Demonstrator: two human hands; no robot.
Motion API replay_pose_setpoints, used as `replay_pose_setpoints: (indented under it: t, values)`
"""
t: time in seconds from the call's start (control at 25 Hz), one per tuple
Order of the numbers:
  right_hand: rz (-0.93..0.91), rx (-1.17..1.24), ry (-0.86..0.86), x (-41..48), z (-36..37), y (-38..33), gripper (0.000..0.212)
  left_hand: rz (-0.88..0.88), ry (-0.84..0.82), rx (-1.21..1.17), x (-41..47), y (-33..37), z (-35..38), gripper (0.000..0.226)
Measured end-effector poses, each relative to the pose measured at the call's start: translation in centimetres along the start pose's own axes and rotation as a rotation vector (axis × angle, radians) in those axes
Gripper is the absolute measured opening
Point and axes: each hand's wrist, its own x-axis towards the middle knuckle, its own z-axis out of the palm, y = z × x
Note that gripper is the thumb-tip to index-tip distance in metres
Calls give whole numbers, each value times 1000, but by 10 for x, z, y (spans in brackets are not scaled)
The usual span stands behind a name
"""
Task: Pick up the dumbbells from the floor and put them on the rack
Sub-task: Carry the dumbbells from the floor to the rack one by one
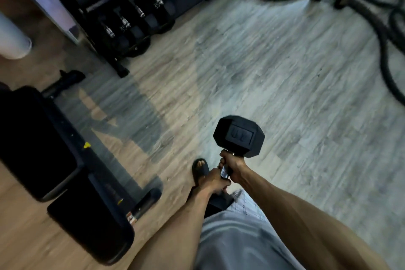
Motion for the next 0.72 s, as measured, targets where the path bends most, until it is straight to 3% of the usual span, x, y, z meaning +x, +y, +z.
replay_pose_setpoints:
  t: [0.12,0.32,0.72]
  values:
    - [-11,15,-3,32,15,-68,24,42,-16,45,8,75,-52,35]
    - [-2,45,22,88,27,-166,27,50,-50,75,67,160,-102,6]
    - [101,147,-29,237,25,-398,26,25,-3,271,203,386,-196,33]
